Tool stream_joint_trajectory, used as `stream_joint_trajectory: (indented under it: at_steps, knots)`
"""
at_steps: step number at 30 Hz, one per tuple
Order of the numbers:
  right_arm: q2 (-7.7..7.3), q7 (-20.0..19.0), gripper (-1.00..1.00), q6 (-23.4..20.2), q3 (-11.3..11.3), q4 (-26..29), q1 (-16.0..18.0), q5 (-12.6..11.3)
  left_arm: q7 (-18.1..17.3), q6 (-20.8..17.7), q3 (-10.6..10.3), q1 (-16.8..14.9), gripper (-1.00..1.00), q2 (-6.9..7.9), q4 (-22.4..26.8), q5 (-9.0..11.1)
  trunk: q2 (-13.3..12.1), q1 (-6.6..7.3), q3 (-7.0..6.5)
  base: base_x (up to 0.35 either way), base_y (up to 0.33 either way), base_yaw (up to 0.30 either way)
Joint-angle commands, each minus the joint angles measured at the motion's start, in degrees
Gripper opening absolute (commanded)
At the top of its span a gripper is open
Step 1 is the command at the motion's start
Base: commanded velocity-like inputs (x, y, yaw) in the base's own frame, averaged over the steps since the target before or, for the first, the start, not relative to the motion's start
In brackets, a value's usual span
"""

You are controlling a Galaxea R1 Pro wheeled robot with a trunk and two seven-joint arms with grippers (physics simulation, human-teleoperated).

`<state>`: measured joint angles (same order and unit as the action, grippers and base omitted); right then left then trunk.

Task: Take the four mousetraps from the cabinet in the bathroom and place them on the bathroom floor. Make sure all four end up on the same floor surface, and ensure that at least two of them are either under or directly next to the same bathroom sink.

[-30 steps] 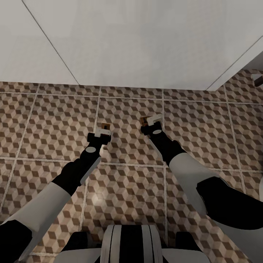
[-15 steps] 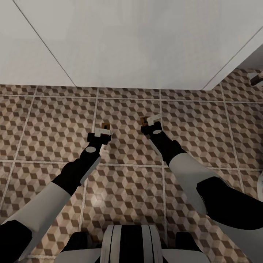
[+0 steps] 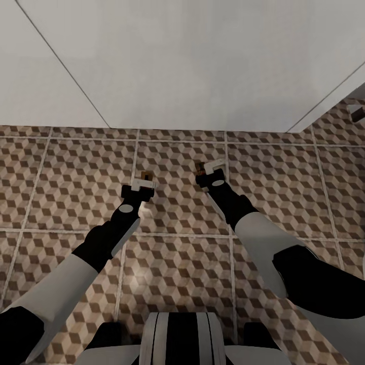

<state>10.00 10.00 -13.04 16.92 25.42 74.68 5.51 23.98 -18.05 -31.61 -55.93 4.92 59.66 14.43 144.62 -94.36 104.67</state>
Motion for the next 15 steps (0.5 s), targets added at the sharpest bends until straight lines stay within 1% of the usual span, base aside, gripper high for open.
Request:
stream_joint_trajectory:
  at_steps: [1, 6, 11, 15]
  knots:
    - [0.00, 0.2, -1.00, -0.5, 0.2, 0.1, 0.0, 0.6, 0.7, -0.2, -0.3, 0.0, -1.00, 0.09, 0.1, 0.4, 0.0, 0.01, 0.03, 0.012, 0.009, 0.000]
    - [0.00, 0.2, -1.00, -0.5, 0.2, 0.1, 0.0, 0.6, 0.7, -0.2, -0.3, 0.0, -1.00, 0.12, 0.1, 0.4, 0.0, 0.01, 0.03, 0.013, 0.004, 0.000]
    - [0.00, 0.2, -1.00, -0.5, 0.2, 0.0, 0.0, 0.6, 0.7, -0.2, -0.3, 0.2, -1.00, 0.11, 0.0, 0.4, 0.0, 0.01, 0.03, 0.084, 0.001, 0.000]
    - [0.00, 0.2, -1.00, -0.5, 0.2, 0.0, 0.0, 0.6, 0.7, -0.2, -0.3, 0.3, -1.00, 0.10, -0.1, 0.4, 0.0, 0.01, 0.03, 0.032, 0.000, 0.000]
